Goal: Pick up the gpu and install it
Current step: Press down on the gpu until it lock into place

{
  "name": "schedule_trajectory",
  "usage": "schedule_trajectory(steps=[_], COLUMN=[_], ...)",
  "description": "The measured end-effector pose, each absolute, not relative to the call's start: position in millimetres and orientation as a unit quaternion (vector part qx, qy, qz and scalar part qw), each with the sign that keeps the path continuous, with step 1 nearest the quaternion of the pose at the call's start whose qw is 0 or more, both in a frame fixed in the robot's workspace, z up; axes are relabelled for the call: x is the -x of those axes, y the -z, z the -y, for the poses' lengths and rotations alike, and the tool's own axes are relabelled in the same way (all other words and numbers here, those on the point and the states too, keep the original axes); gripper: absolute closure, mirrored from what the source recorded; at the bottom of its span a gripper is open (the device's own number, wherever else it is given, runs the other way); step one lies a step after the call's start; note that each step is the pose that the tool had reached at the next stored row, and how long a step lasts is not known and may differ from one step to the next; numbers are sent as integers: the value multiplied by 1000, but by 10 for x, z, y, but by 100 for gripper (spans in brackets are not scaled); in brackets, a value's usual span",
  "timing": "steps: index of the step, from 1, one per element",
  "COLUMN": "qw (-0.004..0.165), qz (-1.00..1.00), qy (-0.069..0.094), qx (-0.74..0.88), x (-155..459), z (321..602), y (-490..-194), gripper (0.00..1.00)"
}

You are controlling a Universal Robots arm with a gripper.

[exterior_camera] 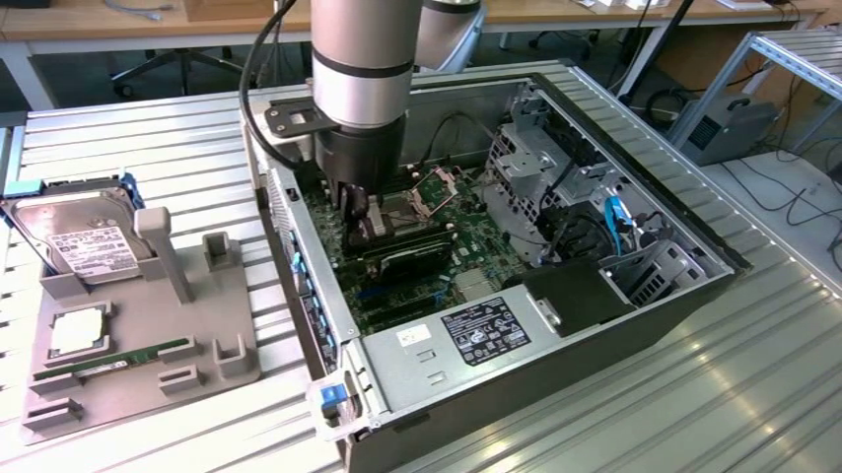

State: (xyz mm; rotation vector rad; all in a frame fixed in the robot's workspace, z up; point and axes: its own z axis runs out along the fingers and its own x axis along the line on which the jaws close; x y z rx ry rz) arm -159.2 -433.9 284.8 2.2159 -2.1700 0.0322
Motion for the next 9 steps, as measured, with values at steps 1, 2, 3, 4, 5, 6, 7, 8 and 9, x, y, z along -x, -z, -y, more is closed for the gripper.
schedule_trajectory(steps=[1, 2, 3, 4, 5, 6, 7, 8, 9], qw=[20, 20, 20, 20, 20, 20, 20, 20, 20], qz=[699, 699, 699, 699, 699, 699, 700, 700, 700], qy=[-10, -10, -10, -10, -10, -10, -10, -10, -10], qx=[-714, -714, -714, -714, -714, -714, -714, -714, -714], x=[1592, 1592, 1592, 1592, 1592, 1592, 1592, 1592, 1592], z=[4361, 4388, 4414, 4433, 4440, 4440, 4440, 4440, 4440], y=[-2848, -2849, -2848, -2847, -2846, -2841, -2834, -2827, -2822], gripper=[89, 89, 89, 89, 89, 89, 89, 89, 89])
